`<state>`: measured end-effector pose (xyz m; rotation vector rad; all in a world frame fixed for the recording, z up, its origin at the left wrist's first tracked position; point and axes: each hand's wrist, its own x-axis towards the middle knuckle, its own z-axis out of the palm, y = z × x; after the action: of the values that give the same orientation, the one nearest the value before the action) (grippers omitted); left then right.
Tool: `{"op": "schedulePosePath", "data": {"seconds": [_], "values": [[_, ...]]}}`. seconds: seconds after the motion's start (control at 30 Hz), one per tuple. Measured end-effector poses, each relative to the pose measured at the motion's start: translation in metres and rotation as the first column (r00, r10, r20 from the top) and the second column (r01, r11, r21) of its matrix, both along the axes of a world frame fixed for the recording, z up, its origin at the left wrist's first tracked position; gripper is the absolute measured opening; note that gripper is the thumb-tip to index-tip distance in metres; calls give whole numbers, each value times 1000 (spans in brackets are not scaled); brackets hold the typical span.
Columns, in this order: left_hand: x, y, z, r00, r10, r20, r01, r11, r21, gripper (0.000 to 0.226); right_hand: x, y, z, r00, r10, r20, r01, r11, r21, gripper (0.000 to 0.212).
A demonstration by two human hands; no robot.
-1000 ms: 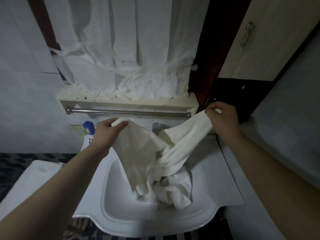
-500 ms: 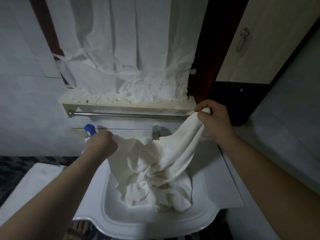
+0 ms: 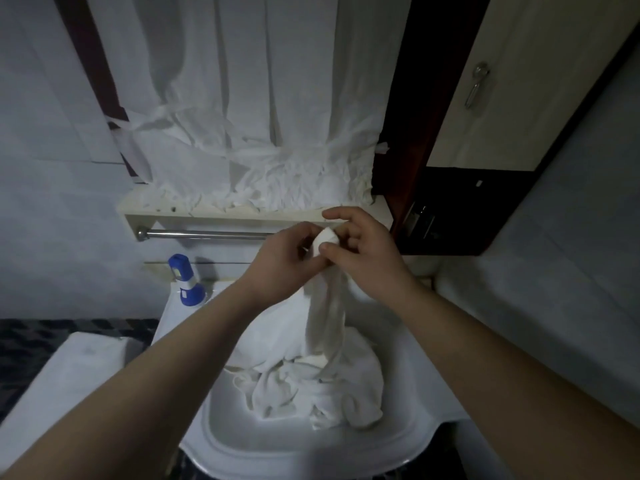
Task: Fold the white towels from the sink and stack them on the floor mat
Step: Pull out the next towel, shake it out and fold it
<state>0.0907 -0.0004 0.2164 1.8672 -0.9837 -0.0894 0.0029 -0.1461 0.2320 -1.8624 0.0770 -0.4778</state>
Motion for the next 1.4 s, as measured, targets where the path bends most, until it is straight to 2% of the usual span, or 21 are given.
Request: {"op": "schedulePosePath", "data": {"seconds": [0.07, 0.13, 0.2, 0.23, 0.33, 0.4, 0.6, 0.63, 0.7, 0.77, 0.83, 0.9, 0.97, 1.03, 1.1, 1.17, 1.27, 1.4], "values": [[3, 3, 4, 996, 63, 67, -67, 996, 53, 11, 0, 5, -5, 999, -20, 27, 19, 1000, 20, 46], [5, 6, 10, 987, 129, 92, -135, 989, 57, 12, -2, 13, -13, 997, -47, 62, 48, 998, -27, 51], [7, 11, 19, 975, 214, 63, -212, 977, -33, 12, 1, 21, -24, 994, -96, 48, 100, 991, -91, 60], [8, 13, 25, 969, 243, 31, -240, 966, -93, 13, 4, 24, -31, 992, -127, -9, 125, 985, -117, 61], [7, 21, 48, 957, 288, 16, -280, 941, -192, 16, 15, 26, -52, 949, -198, -244, 129, 954, -270, 34], [7, 26, 61, 945, 322, 57, -303, 928, -218, 17, 18, 24, -65, 923, -234, -307, 126, 934, -333, 12], [16, 51, 62, 871, 482, 89, -457, 865, -209, 16, 13, 14, -84, 879, -259, -399, 147, 946, -290, 8], [19, 56, 56, 867, 490, 93, -470, 864, -179, 13, 14, 12, -85, 880, -271, -391, 169, 946, -275, 6], [26, 64, 40, 892, 431, 133, -428, 902, -55, 10, 16, 11, -86, 895, -267, -358, 192, 954, -230, 16], [28, 65, 20, 941, 275, 198, -304, 943, 135, 27, 19, 10, -86, 920, -202, -335, 141, 970, -198, 17], [27, 58, -1, 952, 111, 286, -203, 927, 314, 55, 20, 13, -80, 949, -96, -301, 43, 983, -177, 11], [20, 45, -21, 962, -18, 271, -101, 903, 417, 66, 20, 18, -70, 968, -13, -252, -34, 983, -182, 11], [13, 30, -37, 979, -56, 195, -34, 901, 432, 46, 21, 23, -64, 978, 35, -208, -78, 975, -207, 10], [11, 21, -48, 982, -10, 191, -76, 898, 434, 24, 20, 22, -66, 984, 19, -179, -64, 966, -252, 8], [12, 21, -56, 977, 61, 204, -146, 887, 437, 22, 17, 16, -77, 980, -29, -196, -22, 967, -254, 8], [17, 24, -69, 979, 124, 163, -185, 876, 446, 28, 12, 6, -98, 950, -55, -307, -15, 975, -220, 11], [29, 36, -89, 959, 265, 104, -284, 866, 412, 36, 1, -7, -147, 831, -17, -557, -85, 984, -157, 24], [43, 54, -101, 885, 454, 100, -452, 789, 416, 37, -23, -17, -217, 645, -26, -764, -287, 918, -274, 35]]}}
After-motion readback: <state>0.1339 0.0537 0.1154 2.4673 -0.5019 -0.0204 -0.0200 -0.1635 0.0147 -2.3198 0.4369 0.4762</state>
